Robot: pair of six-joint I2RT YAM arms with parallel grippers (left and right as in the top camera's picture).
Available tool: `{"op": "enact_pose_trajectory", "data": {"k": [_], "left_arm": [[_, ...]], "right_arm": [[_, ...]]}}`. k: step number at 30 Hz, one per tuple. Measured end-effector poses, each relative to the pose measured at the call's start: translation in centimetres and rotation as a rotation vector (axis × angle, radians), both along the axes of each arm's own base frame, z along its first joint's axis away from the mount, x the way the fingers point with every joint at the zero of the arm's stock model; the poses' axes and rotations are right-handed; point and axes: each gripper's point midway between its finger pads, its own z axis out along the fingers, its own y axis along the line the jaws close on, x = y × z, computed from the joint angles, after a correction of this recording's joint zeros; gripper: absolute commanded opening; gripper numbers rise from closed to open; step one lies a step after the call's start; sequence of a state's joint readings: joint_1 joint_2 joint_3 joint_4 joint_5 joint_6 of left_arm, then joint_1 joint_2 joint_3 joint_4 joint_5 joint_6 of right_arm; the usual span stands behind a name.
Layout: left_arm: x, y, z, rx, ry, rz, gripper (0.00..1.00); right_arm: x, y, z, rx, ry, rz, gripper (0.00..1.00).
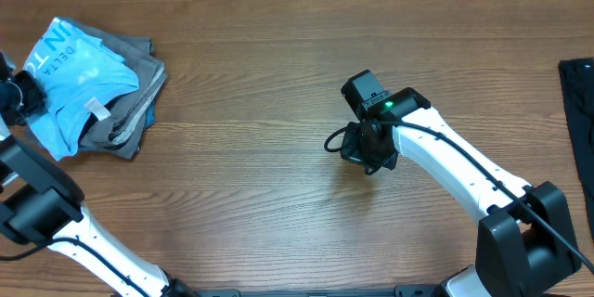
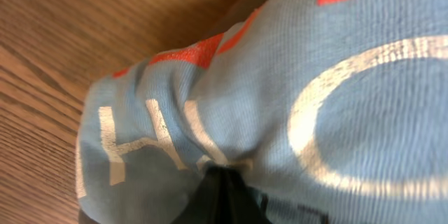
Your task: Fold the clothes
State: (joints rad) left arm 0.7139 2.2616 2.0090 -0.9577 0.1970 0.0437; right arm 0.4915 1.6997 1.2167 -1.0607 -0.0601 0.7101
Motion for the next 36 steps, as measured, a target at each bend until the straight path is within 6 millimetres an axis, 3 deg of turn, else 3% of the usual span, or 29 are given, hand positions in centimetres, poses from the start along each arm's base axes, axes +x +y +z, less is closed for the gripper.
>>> {"op": "enact_pose_trajectory", "data": {"k": [7,10,12,14,18,21,30,33,36], "left_arm": [[2.0,-3.3,8.6,0.033,-0.183,-0.084,0.09],[3.5,-5.7,10.6,0.05,-0.225,-0.141,0.07],[4.6,-7.1,10.2,0.049,-0.224,-0.175,0.09],[5.7,-8.2,8.5,0.043,-0.195,-0.198,0.22],[7.5,-9.3,2.1,0.023,-0.092,-0.2,0.34],[8.1,-9.8,-1.8,-0.004,-0.039,-0.203,0.34],[7.6,-12.1,-0.4,0.026,0.031,-0.281,0.39],[6.9,-13.3,1.7,0.006,0.048,-0.301,0.4],[6.1,-14.3,6.6,0.018,0.007,-0.31,0.41]], "right_arm": [[0.3,0.1,0.0,0.006,-0.011,0.0,0.04],[0.3,0.2,0.0,0.007,-0.014,0.001,0.04],[0.3,0.2,0.0,0.007,-0.013,0.0,0.04],[0.2,0.1,0.0,0.005,-0.009,0.0,0.04],[-0.1,0.0,0.0,-0.002,0.004,0.0,0.04],[-0.2,-0.1,0.0,-0.003,0.006,0.001,0.04],[-0.3,-0.2,0.0,-0.007,0.012,0.001,0.04],[-0.2,-0.3,0.0,-0.017,0.008,0.0,0.04],[0.2,-0.9,0.2,-0.049,-0.022,-0.004,0.04]]}}
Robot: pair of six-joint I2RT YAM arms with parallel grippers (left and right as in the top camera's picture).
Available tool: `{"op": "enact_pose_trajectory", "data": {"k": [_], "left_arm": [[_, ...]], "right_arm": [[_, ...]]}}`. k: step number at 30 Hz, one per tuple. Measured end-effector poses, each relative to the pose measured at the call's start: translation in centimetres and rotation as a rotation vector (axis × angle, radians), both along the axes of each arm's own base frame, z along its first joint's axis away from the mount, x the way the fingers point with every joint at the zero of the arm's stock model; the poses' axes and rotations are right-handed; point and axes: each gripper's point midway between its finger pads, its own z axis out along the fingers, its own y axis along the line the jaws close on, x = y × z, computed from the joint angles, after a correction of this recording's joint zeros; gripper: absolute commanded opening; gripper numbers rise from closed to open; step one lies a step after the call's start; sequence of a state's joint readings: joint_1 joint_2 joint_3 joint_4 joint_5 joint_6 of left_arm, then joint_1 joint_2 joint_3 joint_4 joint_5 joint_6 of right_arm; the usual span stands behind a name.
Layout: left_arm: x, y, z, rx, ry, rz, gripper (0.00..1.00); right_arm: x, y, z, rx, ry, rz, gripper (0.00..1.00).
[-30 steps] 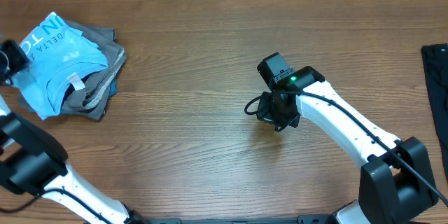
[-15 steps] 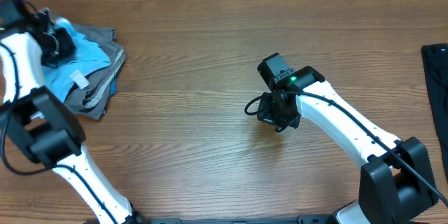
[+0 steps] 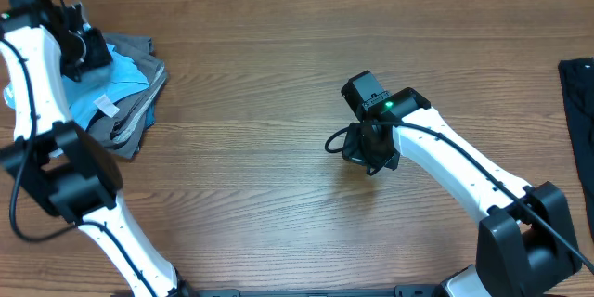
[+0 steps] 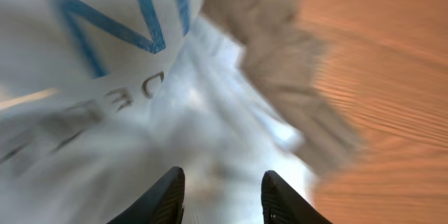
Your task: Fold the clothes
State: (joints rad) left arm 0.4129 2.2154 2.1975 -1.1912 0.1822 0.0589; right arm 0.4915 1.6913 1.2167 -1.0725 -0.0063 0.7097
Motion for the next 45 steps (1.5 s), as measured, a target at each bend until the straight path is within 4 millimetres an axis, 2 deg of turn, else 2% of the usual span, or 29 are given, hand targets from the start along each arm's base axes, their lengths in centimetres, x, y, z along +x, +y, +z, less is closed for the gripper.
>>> {"op": "enact_pose_trajectory", "data": {"k": [3,5,6,7,8,11,12,14,15,16,19,21,27,32,45], "left_arm": [[-1.4,-0.8,7.3,0.044,-0.114,-0.005,0.47],[-3.4,-1.8,12.6,0.075,-0.198,-0.008,0.55],[-5.1,-2.6,15.5,0.089,-0.237,-0.012,0.59],[-6.9,-3.5,17.7,0.092,-0.261,-0.016,0.74],[-9.1,-4.6,19.7,0.093,-0.278,-0.02,1.0],[-14.8,-7.5,22.8,0.076,-0.284,-0.029,1.0],[-16.2,-8.2,23.3,0.07,-0.278,-0.03,1.0],[-18.6,-9.3,23.7,0.056,-0.259,-0.034,1.0],[-19.2,-9.6,23.9,0.056,-0.262,-0.037,1.0],[-19.4,-9.9,24.0,0.057,-0.267,-0.046,1.0],[-19.8,-11.0,23.6,0.053,-0.258,-0.096,1.0],[-20.1,-12.0,23.4,0.053,-0.256,-0.139,1.0],[-22.3,-15.2,25.0,0.072,-0.323,-0.243,1.0],[-23.1,-15.6,25.7,0.081,-0.351,-0.252,1.0],[-22.2,-15.3,24.7,0.066,-0.315,-0.252,1.0]], "right_arm": [[0.8,-0.5,1.5,-0.01,-0.069,0.009,0.04],[1.8,-0.6,3.9,0.01,-0.154,0.035,0.04],[2.4,-0.6,5.4,0.024,-0.206,0.05,0.04],[3.1,-0.6,7.2,0.04,-0.265,0.069,0.04],[3.8,-0.5,9.8,0.063,-0.346,0.091,0.04],[4.6,-0.5,16.5,0.107,-0.555,0.166,0.07],[4.5,-0.7,18.3,0.116,-0.61,0.179,0.14],[3.8,-1.1,22.1,0.136,-0.724,0.205,0.52],[3.2,-1.5,23.7,0.14,-0.779,0.222,0.67],[2.6,-1.8,25.0,0.145,-0.818,0.232,0.99],[1.1,-2.6,27.4,0.154,-0.899,0.249,1.0],[0.5,-2.9,28.2,0.155,-0.928,0.256,1.0],[-0.2,-3.2,29.1,0.157,-0.959,0.264,1.0],[-0.3,-3.3,28.9,0.154,-0.951,0.265,1.0],[-0.3,-3.3,28.2,0.145,-0.92,0.27,1.0]]}}
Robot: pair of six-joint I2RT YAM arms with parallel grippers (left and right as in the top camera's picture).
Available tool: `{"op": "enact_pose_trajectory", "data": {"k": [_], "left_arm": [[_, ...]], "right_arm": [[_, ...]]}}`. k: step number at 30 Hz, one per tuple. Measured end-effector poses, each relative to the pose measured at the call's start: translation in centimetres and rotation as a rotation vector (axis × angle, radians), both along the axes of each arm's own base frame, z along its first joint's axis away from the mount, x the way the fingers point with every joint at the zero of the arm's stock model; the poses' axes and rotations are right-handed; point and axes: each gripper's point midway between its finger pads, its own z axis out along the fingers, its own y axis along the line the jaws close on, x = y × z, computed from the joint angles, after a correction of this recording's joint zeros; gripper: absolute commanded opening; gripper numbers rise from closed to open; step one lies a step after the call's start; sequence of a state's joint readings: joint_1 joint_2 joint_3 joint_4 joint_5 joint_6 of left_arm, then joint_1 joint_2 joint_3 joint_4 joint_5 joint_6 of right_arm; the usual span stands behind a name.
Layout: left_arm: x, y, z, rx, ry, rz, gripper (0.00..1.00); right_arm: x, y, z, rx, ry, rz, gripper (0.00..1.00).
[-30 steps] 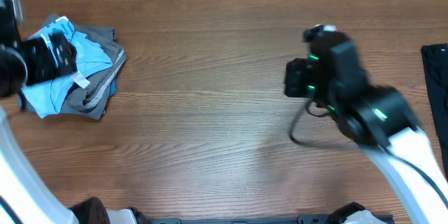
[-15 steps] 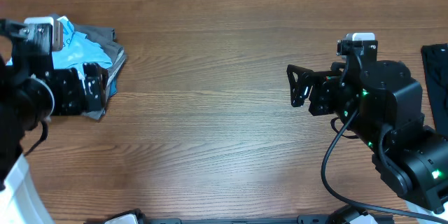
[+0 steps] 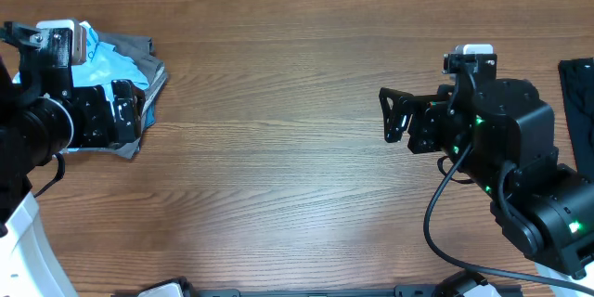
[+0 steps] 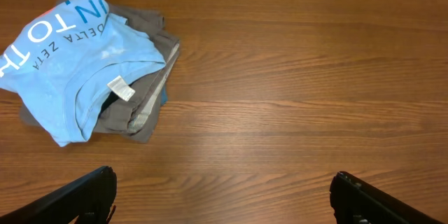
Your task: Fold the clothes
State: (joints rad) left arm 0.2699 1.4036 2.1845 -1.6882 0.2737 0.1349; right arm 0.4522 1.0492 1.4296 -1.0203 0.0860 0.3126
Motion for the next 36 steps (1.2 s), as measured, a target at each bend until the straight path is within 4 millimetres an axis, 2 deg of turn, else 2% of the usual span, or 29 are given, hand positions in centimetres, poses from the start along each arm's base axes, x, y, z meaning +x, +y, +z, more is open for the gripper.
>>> {"op": "enact_pose_trajectory", "data": {"k": [5,10,13,18,21,22,25,30,32,36], "left_arm": [[0.0,0.0,0.0,0.0,0.0,0.0,1.0],[0.0,0.0,0.0,0.0,0.0,0.0,1.0],[0.0,0.0,0.0,0.0,0.0,0.0,1.0],[0.0,0.0,0.0,0.0,0.0,0.0,1.0],[0.0,0.0,0.0,0.0,0.0,0.0,1.0],[0.0,0.0,0.0,0.0,0.0,0.0,1.0],[0.0,0.0,0.0,0.0,0.0,0.0,1.0],[0.0,0.0,0.0,0.0,0.0,0.0,1.0],[0.0,0.0,0.0,0.0,0.0,0.0,1.0],[0.0,0.0,0.0,0.0,0.0,0.0,1.0]], "right_arm": [[-0.3,-0.2,-0.5,-0.014,0.021,0.002,1.0],[-0.1,-1.0,0.5,-0.032,-0.03,-0.029,1.0],[-0.6,-1.9,2.1,-0.029,-0.098,-0.06,1.0],[-1.3,-4.2,7.1,0.009,-0.335,-0.12,1.0],[-1.8,-6.2,7.8,0.021,-0.433,-0.185,1.0],[-1.8,-6.8,7.5,0.025,-0.455,-0.207,1.0],[-1.5,-7.9,4.0,0.01,-0.457,-0.249,1.0],[-2.1,-8.9,-4.5,-0.037,-0.381,-0.276,1.0],[-2.7,-9.6,-6.6,-0.039,-0.386,-0.293,1.0],[-3.7,-10.9,-8.2,-0.019,-0.465,-0.342,1.0]]}}
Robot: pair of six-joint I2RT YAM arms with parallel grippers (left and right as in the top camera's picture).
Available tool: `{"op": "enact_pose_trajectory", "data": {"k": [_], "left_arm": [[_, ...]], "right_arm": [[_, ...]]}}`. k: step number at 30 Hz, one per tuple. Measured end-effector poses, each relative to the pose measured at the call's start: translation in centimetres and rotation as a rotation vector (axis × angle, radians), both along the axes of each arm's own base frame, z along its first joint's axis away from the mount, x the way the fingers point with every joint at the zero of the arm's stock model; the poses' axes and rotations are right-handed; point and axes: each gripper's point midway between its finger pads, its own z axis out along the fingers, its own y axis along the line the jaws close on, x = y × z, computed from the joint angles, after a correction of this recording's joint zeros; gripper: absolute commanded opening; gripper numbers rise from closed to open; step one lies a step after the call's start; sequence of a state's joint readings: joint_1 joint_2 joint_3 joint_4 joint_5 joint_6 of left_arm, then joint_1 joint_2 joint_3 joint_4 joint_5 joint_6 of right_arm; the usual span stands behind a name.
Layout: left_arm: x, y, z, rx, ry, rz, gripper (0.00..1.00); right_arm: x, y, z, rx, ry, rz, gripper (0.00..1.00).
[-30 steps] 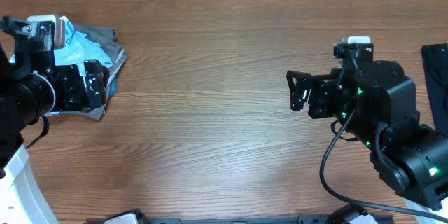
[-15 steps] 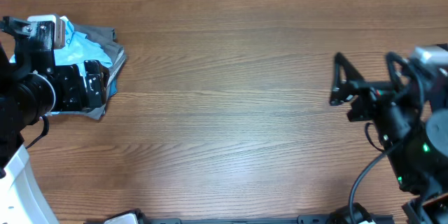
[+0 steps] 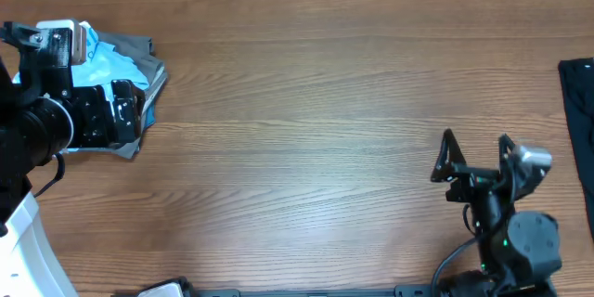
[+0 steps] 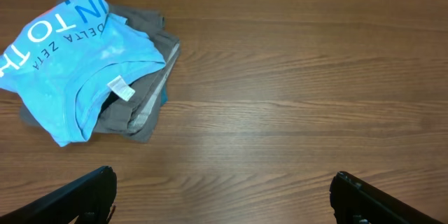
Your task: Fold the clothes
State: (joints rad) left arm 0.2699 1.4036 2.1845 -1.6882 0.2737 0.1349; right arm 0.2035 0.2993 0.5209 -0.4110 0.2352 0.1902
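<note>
A folded light blue T-shirt with printed letters lies on top of grey garments, a small stack at the table's far left. My left gripper hangs high above the table to the right of the stack, wide open and empty, one black finger in each bottom corner of the left wrist view. In the overhead view my raised left arm covers most of the stack. My right gripper stands open and empty at the front right, far from the stack.
A black garment lies at the right edge, partly out of view. The wooden table stretches between the stack and that garment.
My right arm has drawn back from the middle right to the front right, its gripper still open. The left arm and the stack have not moved.
First my left gripper was pressed close against the blue shirt on the stack, the right gripper low near the table's middle. Then the left fingers were open just over the shirt. Then the left arm was high above the stack, and now the right arm is back too.
</note>
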Motion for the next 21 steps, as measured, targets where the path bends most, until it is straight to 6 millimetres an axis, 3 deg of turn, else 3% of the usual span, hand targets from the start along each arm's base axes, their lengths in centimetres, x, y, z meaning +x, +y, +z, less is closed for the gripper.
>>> {"op": "enact_pose_trajectory", "data": {"k": [9,21], "left_arm": [[0.0,0.0,0.0,0.0,0.0,0.0,1.0],[0.0,0.0,0.0,0.0,0.0,0.0,1.0]], "right_arm": [[-0.2,-0.7,-5.6,0.017,-0.051,-0.007,1.0],[0.3,-0.4,-9.8,0.04,-0.021,0.02,1.0]]}}
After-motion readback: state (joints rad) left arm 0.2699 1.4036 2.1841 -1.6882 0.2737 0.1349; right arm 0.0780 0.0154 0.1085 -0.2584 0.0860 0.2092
